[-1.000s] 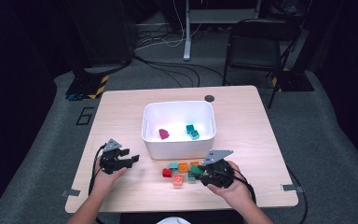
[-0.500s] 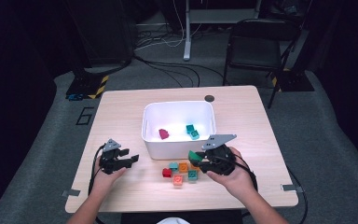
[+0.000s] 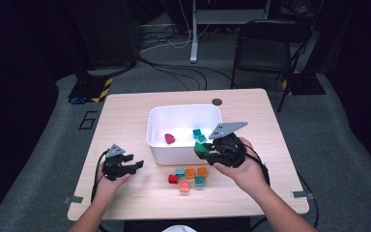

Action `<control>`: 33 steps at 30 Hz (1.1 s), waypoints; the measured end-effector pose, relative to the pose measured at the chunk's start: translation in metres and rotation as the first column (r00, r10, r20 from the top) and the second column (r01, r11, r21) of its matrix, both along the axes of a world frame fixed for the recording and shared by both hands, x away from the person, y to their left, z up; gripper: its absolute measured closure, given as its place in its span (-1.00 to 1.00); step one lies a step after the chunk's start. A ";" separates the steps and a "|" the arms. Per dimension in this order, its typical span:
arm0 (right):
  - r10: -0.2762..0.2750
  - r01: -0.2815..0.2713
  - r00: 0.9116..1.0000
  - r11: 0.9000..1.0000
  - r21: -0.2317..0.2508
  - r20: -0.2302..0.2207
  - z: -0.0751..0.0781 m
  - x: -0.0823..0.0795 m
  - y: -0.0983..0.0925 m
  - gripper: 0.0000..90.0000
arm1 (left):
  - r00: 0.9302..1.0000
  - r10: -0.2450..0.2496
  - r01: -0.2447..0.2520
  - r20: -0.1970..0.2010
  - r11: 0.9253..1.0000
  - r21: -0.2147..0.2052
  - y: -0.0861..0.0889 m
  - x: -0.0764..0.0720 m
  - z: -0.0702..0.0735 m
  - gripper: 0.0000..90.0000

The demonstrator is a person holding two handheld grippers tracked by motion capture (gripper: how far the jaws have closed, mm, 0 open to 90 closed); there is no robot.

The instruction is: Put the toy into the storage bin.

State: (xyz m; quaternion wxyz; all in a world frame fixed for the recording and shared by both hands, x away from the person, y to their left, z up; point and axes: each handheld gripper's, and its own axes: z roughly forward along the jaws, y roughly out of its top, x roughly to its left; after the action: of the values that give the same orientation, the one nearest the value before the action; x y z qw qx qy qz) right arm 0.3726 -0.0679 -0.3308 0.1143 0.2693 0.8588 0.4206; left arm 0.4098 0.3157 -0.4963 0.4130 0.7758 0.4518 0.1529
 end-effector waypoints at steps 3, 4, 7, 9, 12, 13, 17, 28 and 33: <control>-0.014 0.014 1.000 1.000 0.005 -0.002 0.007 0.008 0.000 0.47 | 1.000 0.001 -0.001 -0.001 1.000 -0.002 0.000 0.000 0.000 -0.10; -0.018 0.018 1.000 1.000 0.006 0.000 0.009 0.011 0.000 0.47 | 1.000 0.001 -0.001 0.001 1.000 -0.002 0.000 0.000 0.000 -0.10; -0.029 0.029 1.000 1.000 0.012 0.010 0.015 0.018 0.001 0.47 | 1.000 0.001 -0.001 0.004 1.000 0.003 0.000 0.000 0.000 -0.10; -0.036 0.036 0.999 0.999 0.014 0.014 0.018 0.024 0.002 0.47 | 1.000 -0.001 0.001 0.003 1.000 0.002 0.000 0.000 0.000 -0.10; -0.048 0.047 0.999 0.999 0.008 0.027 0.023 0.034 0.004 0.47 | 1.000 0.004 -0.004 0.006 1.000 0.002 0.000 -0.001 0.000 -0.10; -0.052 0.052 0.998 0.999 0.005 0.029 0.025 0.037 0.006 0.47 | 1.000 0.001 -0.001 0.003 1.000 0.002 0.000 -0.001 0.000 -0.10; -0.061 0.062 0.998 0.998 -0.009 0.035 0.028 0.051 0.013 0.47 | 1.000 0.000 0.000 0.004 1.000 0.004 0.001 -0.001 0.000 -0.10; -0.083 0.084 0.996 0.995 -0.047 0.036 0.027 0.086 0.041 0.47 | 1.000 0.002 -0.002 0.006 1.000 0.008 0.003 -0.003 0.000 -0.10; -0.091 0.093 0.995 0.994 -0.058 0.036 0.023 0.100 0.052 0.47 | 1.000 0.006 -0.006 0.005 1.000 0.009 0.004 -0.004 0.000 -0.10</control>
State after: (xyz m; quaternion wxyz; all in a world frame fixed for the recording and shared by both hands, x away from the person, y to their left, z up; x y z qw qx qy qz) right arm 0.4729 -0.0159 -0.3082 0.1558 0.2983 0.8555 0.3935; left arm 0.4062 0.3199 -0.4959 0.4101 0.7759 0.4525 0.1579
